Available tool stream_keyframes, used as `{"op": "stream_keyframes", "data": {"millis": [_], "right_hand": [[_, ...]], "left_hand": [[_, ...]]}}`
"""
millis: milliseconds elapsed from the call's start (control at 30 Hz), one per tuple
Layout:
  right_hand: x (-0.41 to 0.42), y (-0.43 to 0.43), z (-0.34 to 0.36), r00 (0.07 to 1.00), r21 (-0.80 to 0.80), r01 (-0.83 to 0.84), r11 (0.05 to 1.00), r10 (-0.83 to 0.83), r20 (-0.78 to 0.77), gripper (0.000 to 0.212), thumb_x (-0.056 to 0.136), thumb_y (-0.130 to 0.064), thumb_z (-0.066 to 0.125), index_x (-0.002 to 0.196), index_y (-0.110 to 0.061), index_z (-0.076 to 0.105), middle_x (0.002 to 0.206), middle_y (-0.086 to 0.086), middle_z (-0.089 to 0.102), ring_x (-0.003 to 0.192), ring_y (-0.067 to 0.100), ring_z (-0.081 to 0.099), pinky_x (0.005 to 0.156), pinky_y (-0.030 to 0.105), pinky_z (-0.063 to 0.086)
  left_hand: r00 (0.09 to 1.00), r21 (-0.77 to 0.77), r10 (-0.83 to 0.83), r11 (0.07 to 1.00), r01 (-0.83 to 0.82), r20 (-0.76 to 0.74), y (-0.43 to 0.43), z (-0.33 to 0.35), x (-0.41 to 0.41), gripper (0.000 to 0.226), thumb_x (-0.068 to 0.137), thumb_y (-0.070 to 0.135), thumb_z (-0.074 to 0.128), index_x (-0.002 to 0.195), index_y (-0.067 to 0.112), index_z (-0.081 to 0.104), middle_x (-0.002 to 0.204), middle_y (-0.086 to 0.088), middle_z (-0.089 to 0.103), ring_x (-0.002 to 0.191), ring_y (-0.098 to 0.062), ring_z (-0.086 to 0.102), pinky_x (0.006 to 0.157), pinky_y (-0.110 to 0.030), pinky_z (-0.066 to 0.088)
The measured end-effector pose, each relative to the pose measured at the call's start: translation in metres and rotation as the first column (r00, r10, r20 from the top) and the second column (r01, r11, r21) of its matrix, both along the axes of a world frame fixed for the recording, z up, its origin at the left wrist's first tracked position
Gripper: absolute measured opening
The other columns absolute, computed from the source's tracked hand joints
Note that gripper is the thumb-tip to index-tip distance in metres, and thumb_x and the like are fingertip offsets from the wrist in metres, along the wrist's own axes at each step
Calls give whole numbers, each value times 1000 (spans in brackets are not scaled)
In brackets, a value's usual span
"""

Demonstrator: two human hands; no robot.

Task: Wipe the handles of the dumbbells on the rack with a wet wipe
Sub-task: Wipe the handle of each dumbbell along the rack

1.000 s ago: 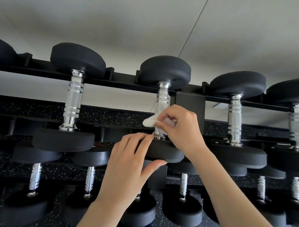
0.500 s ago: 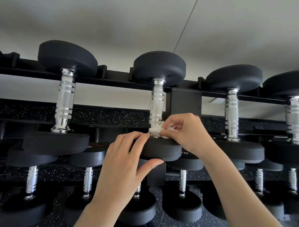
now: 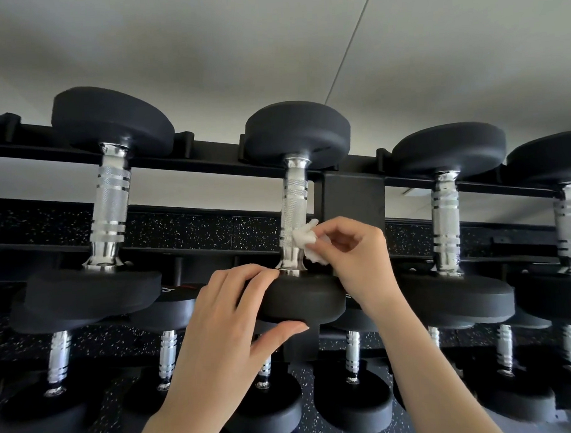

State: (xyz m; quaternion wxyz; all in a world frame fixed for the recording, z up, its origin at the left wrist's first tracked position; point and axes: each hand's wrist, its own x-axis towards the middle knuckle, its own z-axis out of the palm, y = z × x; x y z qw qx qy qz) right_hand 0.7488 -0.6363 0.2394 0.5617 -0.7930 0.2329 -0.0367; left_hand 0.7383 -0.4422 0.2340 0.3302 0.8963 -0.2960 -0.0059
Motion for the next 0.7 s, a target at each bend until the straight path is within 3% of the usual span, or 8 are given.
{"op": "stream_keyframes", "data": {"millis": [67,267,567,633,700], "right_hand": [[3,2,-2,998,5,46,999,-46,35,7,77,-5,72,78,-11,71,75,4,70,71,22,65,68,29,52],[29,3,0,979,46,171,984,-175,107,9,80,-5,69,80,-13,69,75,2,70,70,9,64,71,23,53],[64,-4,2,959,72,187,980,-198,204,10,83,-7,67,79,-16,64,72,-6,68,68,1,63,67,15,49],[60,-4,-3,967,80,159,984,-171,188,12,85,-8,65,79,-17,61,72,-4,68,69,5,64,68,19,50],[56,-5,-9,977,82,132,988,-144,159,14,87,-11,62,78,-20,57,67,-3,67,66,11,61,70,32,52]], "left_hand": [[1000,-1,-3,1000,3,0,0,-1,0,55,88,64,43,122,21,50,117,8,52,104,-15,49,86,-32,41],[1000,7,-7,1000,6,29,1,-5,0,60,90,64,42,123,16,55,119,5,53,107,-16,49,89,-32,41],[999,-9,-9,1000,9,49,0,-7,0,57,92,64,39,123,18,52,118,4,53,107,-16,50,89,-35,42],[999,-10,-7,1000,8,51,-1,-6,0,57,92,64,39,123,18,52,118,4,53,107,-16,49,89,-35,42],[999,-9,-5,1000,6,52,-1,-6,0,57,92,65,39,122,18,52,118,5,52,107,-16,49,90,-34,41]]}}
